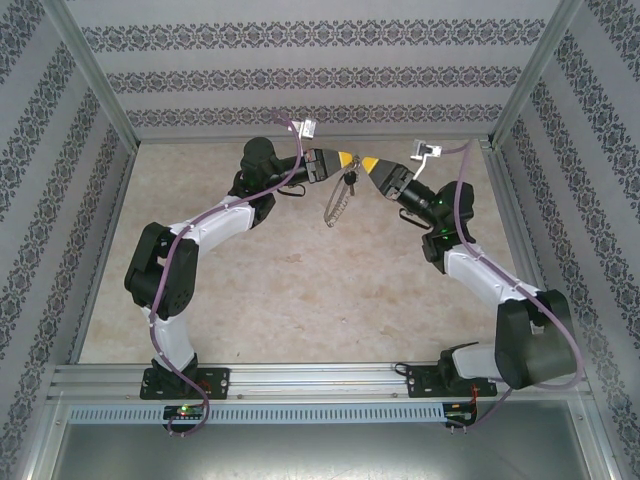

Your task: Put the keys on the keyring

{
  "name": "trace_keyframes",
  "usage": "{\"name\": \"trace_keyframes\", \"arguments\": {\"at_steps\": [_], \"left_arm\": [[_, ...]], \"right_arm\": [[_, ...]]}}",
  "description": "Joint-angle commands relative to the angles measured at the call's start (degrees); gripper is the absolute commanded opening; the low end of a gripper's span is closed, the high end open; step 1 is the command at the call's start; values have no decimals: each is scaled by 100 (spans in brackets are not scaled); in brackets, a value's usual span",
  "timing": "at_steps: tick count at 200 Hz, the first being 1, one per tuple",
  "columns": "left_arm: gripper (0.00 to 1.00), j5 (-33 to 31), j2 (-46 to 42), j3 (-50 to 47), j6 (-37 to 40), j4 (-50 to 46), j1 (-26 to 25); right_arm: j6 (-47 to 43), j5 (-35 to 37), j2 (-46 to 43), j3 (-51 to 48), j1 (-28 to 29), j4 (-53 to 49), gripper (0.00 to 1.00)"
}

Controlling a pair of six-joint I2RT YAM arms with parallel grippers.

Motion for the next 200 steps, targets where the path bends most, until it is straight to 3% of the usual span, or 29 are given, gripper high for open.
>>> {"name": "trace_keyframes", "arguments": {"at_steps": [1,200], "left_arm": [[0,167,-224,101,213,382,-66],[0,135,-242,128,231,405,-102]], "right_arm": [[-86,-126,154,203,100,156,42],[-55,-47,194,-61,-81,239,40]]}}
